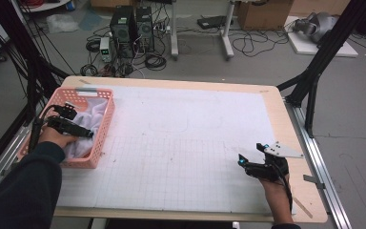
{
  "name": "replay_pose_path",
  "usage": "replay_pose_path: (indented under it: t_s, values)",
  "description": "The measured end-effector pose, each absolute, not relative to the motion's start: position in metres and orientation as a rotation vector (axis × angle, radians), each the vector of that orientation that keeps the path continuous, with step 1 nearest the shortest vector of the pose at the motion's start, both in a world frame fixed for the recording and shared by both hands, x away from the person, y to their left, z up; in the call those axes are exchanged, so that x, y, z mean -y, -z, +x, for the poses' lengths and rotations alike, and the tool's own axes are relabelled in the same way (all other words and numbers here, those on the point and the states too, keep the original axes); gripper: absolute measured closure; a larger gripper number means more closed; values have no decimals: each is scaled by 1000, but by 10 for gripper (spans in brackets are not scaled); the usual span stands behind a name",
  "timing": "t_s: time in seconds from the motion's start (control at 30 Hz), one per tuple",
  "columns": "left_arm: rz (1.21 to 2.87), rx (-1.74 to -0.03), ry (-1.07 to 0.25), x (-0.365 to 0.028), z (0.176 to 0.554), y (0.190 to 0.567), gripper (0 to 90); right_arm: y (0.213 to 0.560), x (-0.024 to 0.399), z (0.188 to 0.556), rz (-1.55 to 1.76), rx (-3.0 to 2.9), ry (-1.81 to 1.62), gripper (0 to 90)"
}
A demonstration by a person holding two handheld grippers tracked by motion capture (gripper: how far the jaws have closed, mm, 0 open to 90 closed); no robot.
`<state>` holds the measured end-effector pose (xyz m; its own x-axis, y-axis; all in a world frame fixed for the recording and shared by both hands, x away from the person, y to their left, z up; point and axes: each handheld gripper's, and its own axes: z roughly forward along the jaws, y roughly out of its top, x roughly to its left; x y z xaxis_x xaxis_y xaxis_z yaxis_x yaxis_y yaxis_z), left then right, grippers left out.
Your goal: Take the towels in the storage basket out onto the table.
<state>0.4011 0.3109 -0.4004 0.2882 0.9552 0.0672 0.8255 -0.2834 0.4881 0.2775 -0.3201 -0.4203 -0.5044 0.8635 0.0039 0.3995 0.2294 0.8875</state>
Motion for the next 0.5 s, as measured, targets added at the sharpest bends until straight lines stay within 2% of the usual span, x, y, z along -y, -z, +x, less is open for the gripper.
replay_pose_path:
  t_s: [0.03,0.07,0.3,0.37,0.43,0.47,0.5]
  values:
    - [2202,-1632,-494,-310,404,404,87,420,320,278,1156,-2009,-1224,153]
    - [2200,-1647,-495,-310,407,406,36,420,320,277,1161,-2011,-1225,152]
    - [2171,-1624,-428,-313,409,413,24,421,322,277,1173,-2018,-1217,153]
    - [2155,-1607,-417,-315,407,413,128,421,321,278,1166,-2017,-1219,153]
    - [2155,-1584,-406,-317,405,410,296,421,321,278,1165,-2022,-1216,154]
    - [2139,-1567,-384,-318,404,408,296,421,321,278,1165,-2022,-1216,154]
    - [2139,-1556,-387,-318,402,408,390,421,320,278,1163,-2025,-1214,154]
